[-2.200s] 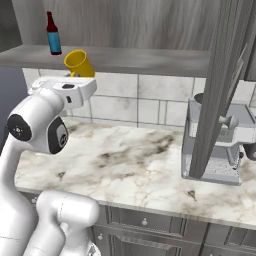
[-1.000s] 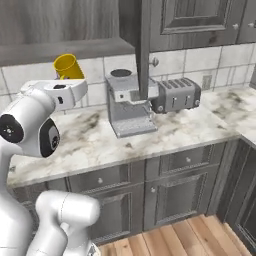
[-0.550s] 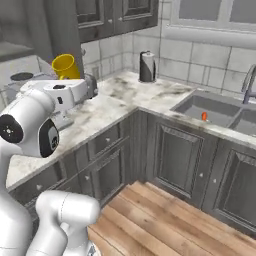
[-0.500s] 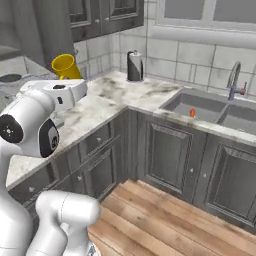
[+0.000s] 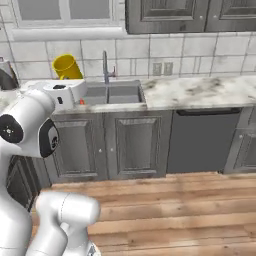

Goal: Open the cabinet directly in front. Then move the beer and the mug to the dining counter with the candle on it.

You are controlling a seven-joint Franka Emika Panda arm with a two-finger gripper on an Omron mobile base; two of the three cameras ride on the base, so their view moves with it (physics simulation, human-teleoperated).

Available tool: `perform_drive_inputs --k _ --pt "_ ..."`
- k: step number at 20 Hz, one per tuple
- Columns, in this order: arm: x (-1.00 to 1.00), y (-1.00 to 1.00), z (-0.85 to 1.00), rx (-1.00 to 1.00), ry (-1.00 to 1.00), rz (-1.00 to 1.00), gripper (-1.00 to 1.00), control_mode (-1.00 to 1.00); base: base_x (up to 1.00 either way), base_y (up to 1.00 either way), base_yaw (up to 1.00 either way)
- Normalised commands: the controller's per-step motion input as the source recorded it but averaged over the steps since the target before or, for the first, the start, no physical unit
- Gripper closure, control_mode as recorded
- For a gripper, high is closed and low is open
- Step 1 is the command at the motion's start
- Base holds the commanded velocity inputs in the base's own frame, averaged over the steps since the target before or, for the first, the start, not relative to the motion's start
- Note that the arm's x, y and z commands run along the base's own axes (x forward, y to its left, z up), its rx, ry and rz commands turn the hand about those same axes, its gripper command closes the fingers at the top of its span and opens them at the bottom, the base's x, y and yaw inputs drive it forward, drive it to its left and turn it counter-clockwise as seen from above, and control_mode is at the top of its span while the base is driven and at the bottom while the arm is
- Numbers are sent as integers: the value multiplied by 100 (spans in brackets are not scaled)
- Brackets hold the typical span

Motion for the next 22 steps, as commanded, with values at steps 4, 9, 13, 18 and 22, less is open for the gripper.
perform_drive_inputs --k 4,9,13,18,22 --pt "0 0 0 0 0 0 100 100 0 0 -100" --pt "0 0 0 0 0 0 100 100 0 0 -100" --pt "0 0 0 0 0 0 100 100 0 0 -100" --pt "0 0 0 0 0 0 100 100 0 0 -99" --pt "0 0 0 0 0 0 100 100 0 -11 -66"
